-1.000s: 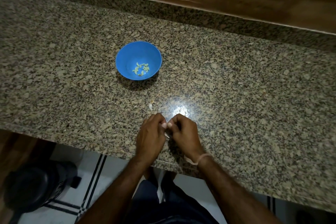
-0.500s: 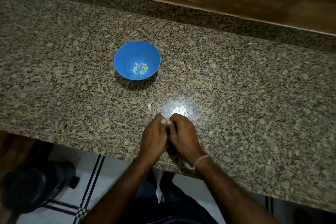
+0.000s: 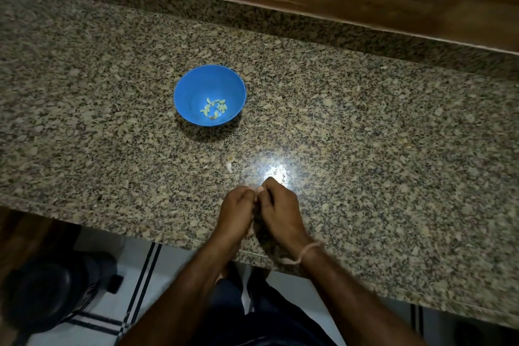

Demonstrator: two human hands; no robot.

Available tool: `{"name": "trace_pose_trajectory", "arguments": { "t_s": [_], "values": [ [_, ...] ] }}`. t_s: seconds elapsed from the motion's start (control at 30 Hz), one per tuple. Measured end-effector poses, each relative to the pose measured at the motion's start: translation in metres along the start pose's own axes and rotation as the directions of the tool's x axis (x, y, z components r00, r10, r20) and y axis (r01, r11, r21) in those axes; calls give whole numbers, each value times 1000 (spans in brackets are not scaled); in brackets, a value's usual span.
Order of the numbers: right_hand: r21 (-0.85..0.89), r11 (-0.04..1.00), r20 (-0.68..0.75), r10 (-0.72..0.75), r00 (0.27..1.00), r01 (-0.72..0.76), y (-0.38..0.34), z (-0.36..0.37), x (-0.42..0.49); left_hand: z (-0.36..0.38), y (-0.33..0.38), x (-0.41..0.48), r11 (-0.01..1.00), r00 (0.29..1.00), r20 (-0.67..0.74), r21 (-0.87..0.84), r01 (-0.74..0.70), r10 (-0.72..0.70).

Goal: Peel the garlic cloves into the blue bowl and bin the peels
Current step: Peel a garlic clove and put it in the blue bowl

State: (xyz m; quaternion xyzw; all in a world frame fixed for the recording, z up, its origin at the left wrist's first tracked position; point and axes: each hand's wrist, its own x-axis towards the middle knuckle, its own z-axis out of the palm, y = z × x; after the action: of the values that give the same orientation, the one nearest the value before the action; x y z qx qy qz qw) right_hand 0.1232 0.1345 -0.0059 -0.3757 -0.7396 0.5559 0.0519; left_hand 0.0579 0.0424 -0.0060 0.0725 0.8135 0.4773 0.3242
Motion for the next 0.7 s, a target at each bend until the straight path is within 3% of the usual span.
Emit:
{"name": "trace_pose_trajectory", "arguments": {
  "t_s": [0.07,0.1,0.17,0.23,0.3,0.33,0.4,0.43,0.47,0.5,0.53,0.57,0.63,0.7],
  "values": [
    [134,986,56,91,994,-97,-1,-3,0,-4,2,-2,979,990,-9,147,-141,144],
    [279,936,125,188,974,-217,-4,-2,1,-4,1,-3,927,963,-22,276,-254,270],
    [408,804,278,342,897,-433,-3,-3,5,-6,-4,-4,841,902,-38,380,-385,430],
    [414,787,294,359,886,-457,-7,-4,5,-8,-6,-3,842,903,-40,381,-383,429],
    [167,971,124,149,981,-168,-2,-5,0,-7,-1,-5,959,975,-16,186,-214,221],
    [-31,999,57,-21,998,23,1,-5,-3,-4,3,-4,998,998,30,-4,-61,61],
    [-289,919,28,-272,962,268,7,-5,-3,-4,8,-2,916,952,177,-275,293,-251],
    [-339,884,32,-332,943,322,8,-5,-2,-5,11,-1,889,927,214,-283,361,-308],
    [-339,883,31,-334,942,324,8,-4,-2,-6,10,-1,930,943,190,-197,310,-274],
    [-264,930,34,-258,966,257,8,-2,-2,-8,7,-2,984,980,131,-71,161,-151],
    [-80,990,60,-115,992,120,4,-3,-1,-10,2,-3,995,998,51,96,-35,30],
    [144,987,122,56,991,-74,2,-4,1,-12,-3,-3,942,975,-7,259,-214,224],
    [397,827,288,299,910,-398,-2,-3,1,-14,-8,-5,817,880,0,372,-441,475],
    [445,731,369,376,850,-517,-2,-2,3,-13,-7,-7,829,876,5,319,-459,482]
  ]
}}
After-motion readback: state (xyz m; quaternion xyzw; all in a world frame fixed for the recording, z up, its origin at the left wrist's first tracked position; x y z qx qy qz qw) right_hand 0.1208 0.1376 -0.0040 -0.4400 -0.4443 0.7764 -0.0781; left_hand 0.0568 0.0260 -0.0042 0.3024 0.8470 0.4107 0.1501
